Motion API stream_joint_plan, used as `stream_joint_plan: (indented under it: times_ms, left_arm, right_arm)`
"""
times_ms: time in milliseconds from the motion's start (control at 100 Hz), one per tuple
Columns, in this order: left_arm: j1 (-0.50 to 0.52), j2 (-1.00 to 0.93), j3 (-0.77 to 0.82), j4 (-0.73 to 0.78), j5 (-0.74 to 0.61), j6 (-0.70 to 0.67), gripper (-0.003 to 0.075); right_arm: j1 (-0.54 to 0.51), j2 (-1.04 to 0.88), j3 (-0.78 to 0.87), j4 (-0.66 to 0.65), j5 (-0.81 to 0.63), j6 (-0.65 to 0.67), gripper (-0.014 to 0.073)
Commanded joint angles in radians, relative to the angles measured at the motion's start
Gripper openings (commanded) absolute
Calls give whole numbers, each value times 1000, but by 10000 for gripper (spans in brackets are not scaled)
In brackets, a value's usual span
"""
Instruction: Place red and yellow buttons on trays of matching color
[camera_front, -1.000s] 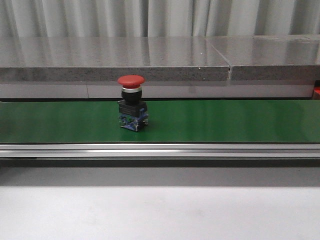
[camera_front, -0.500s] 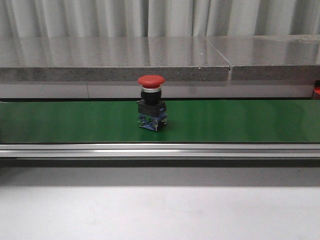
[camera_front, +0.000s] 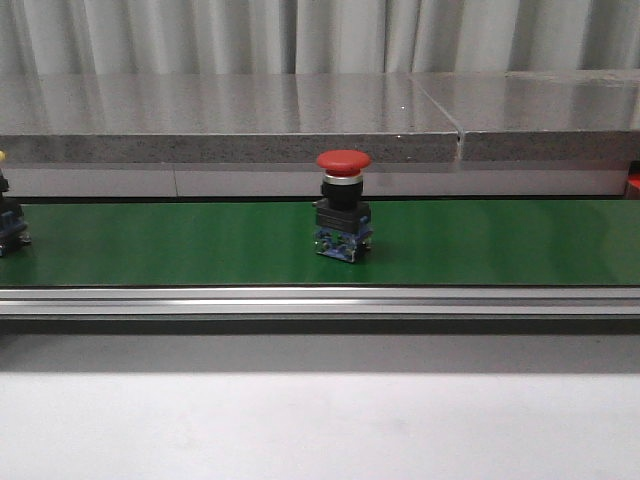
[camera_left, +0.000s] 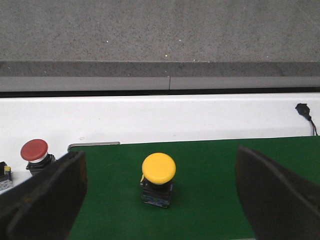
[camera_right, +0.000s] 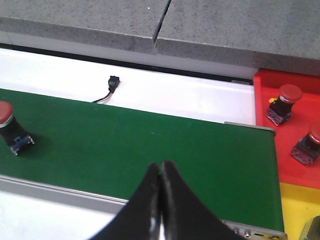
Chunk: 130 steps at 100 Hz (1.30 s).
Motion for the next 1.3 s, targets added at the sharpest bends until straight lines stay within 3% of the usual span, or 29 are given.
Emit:
stream_joint_plan:
  times_ms: [0, 200, 300, 700, 1180, 1290]
  left_arm:
    - [-8, -84, 45, 18, -134, -1, 589]
    - [-8, -248, 201, 33, -162, -1, 582]
    - [-8, -304, 253, 33, -162, -1, 528]
    - [-8, -350, 287, 33, -162, -3, -21]
    - [-8, -350, 287, 33, -158, -3, -19]
    - [-8, -350, 287, 33, -158, -3, -19]
  right_arm:
    - [1, -3, -24, 16, -63, -10, -66]
    - [1, -3, -24, 16, -63, -10, -66]
    - [1, -3, -24, 16, -63, -10, -66]
    - [1, -3, -24, 16, -63, -10, -66]
    - [1, -3, -24, 16, -58, -10, -59]
    - [1, -3, -24, 40, -39, -10, 59]
